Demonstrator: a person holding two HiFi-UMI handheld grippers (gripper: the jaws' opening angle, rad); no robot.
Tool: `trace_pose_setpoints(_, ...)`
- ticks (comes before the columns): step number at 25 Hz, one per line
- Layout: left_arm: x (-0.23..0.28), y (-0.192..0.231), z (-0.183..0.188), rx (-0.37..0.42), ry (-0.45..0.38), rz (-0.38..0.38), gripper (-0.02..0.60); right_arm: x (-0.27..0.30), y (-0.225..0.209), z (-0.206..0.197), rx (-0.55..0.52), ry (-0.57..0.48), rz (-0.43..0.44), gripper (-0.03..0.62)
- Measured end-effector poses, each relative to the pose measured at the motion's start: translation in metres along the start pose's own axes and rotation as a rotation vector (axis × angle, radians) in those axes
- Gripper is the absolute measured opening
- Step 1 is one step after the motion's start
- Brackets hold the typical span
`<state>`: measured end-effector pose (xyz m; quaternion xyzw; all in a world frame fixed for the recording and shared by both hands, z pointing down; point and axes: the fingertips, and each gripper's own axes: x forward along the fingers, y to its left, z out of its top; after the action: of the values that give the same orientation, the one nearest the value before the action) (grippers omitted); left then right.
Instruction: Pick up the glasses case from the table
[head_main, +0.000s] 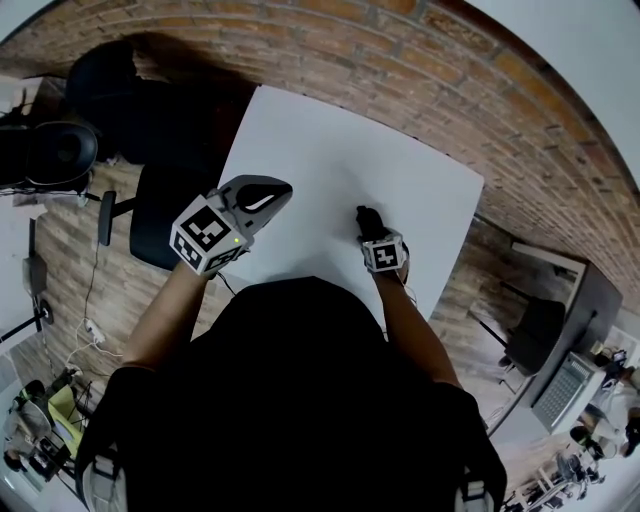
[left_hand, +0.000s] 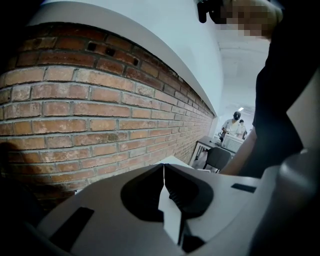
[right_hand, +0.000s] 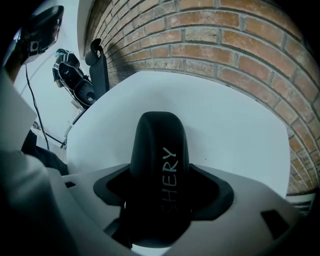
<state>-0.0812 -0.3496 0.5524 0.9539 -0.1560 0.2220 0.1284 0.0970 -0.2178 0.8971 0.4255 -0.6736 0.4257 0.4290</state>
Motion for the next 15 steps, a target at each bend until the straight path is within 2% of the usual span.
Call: trace_pose_setpoints(15,-0.016,-0.021,0.006,0.024,-0.016,0.026,0.012,-0.032,0.007,0.030,-0.029,-0.135,0.013,0.336)
